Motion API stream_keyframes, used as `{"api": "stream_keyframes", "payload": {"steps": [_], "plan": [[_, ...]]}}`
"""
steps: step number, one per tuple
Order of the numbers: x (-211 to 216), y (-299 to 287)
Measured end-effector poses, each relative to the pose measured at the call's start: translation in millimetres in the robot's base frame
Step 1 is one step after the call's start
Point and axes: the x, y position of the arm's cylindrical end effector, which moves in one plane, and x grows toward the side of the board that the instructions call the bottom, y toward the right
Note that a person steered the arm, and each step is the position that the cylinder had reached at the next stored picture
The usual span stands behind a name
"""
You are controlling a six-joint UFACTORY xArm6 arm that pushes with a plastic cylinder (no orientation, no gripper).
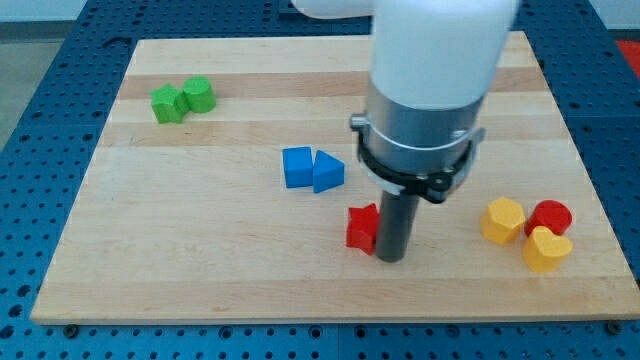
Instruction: Move the red star to the center of the board
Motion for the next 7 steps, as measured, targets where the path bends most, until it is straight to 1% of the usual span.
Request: {"api": "stream_keyframes", "payload": {"steps": [1, 2, 3, 4, 5, 7], "plan": [[33, -3], [45, -39], [12, -39], [-15, -23], [-38, -23], [-55, -23]]}}
